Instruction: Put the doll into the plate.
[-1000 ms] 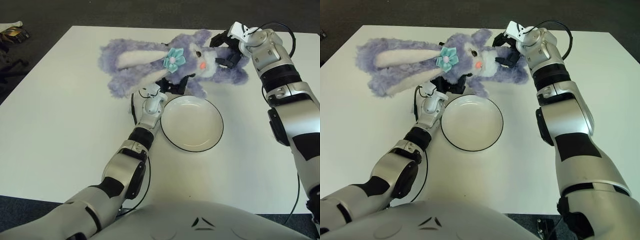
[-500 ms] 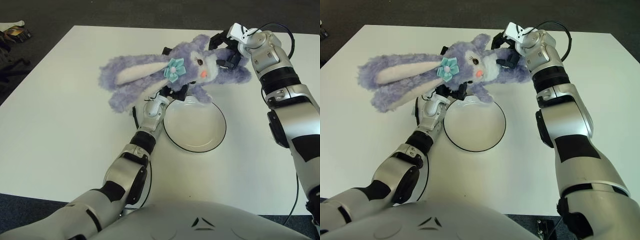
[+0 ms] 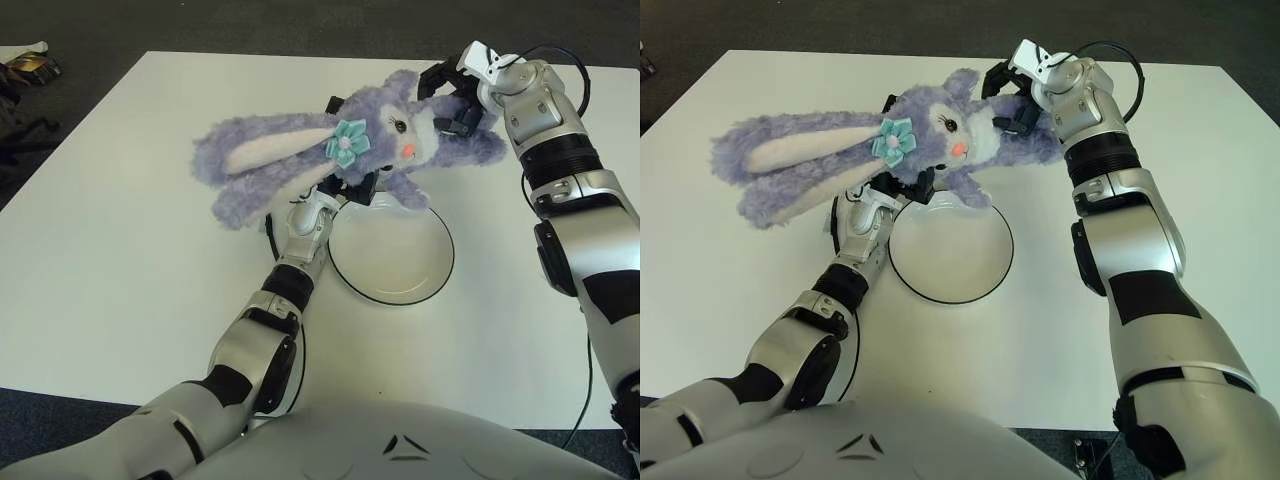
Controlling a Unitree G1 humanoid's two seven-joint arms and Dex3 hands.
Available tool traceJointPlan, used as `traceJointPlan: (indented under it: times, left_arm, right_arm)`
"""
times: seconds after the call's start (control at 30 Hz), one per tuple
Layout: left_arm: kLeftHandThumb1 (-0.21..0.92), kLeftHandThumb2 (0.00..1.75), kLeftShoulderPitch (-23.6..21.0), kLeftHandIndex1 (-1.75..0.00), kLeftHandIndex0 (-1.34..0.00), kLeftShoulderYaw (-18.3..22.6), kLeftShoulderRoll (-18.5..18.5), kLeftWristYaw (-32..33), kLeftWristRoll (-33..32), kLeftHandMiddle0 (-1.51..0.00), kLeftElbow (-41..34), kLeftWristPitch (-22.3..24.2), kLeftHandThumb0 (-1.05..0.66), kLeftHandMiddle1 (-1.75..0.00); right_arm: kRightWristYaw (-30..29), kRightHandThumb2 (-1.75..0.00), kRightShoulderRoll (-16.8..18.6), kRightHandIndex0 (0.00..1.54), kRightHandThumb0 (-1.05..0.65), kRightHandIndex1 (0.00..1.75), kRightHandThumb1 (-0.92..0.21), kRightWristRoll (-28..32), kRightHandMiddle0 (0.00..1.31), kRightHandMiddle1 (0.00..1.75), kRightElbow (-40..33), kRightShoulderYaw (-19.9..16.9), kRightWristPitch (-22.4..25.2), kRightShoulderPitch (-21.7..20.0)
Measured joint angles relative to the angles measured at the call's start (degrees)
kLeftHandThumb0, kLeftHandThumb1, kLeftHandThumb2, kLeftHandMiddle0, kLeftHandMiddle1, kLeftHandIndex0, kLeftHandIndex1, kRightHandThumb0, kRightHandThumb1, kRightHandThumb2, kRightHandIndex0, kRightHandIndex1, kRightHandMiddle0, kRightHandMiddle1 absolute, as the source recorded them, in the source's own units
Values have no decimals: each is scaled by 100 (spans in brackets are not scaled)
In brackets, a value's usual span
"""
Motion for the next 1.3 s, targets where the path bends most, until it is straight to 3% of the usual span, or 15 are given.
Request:
traceJointPlan:
  times: [0.3,0.43,0.57,0.93,1.03,1.13,1.2,1.3]
  left_arm:
    - [6,159,79,-175,-57,16,-72,-26,-156,-82,-166,302,0,-168]
    - [5,161,115,-175,-58,26,-100,-19,-168,-83,-250,442,0,-169]
    - [4,162,138,-175,-58,34,-116,65,-164,-83,-339,594,0,-169]
    - [4,162,178,-175,-59,75,-140,156,-299,-83,-572,1097,0,-170]
    - [4,163,188,-175,-59,74,-145,178,-345,-83,-656,1229,0,-170]
    - [4,163,207,-175,-59,69,-151,246,-362,-84,-782,1383,0,-170]
    - [4,163,225,-175,-59,76,-156,327,-368,-84,-891,1503,0,-169]
    - [4,162,257,-175,-59,77,-164,443,-374,-84,-1065,1679,0,-169]
  right_arm:
    - [108,-169,-45,88,0,169,2,19,64,175,-6,-1,29,19]
    - [160,-164,-91,89,-1,173,5,87,79,149,-5,-51,-90,63]
    - [179,-159,-142,71,-1,174,-6,176,68,169,-9,-117,-153,110]
    - [178,-152,-339,63,-1,175,-14,203,62,175,-321,-197,-153,188]
    - [-81,-141,-416,55,-1,175,-24,156,54,175,-672,-249,-151,339]
    - [-533,-137,-555,53,-1,175,-28,-125,51,175,-1357,-255,-172,670]
    - [-973,-131,-641,60,-1,170,-32,-418,40,175,-1730,-229,-245,892]
    - [-1550,-126,-745,65,-1,164,-35,-767,35,174,-1977,-170,-372,1101]
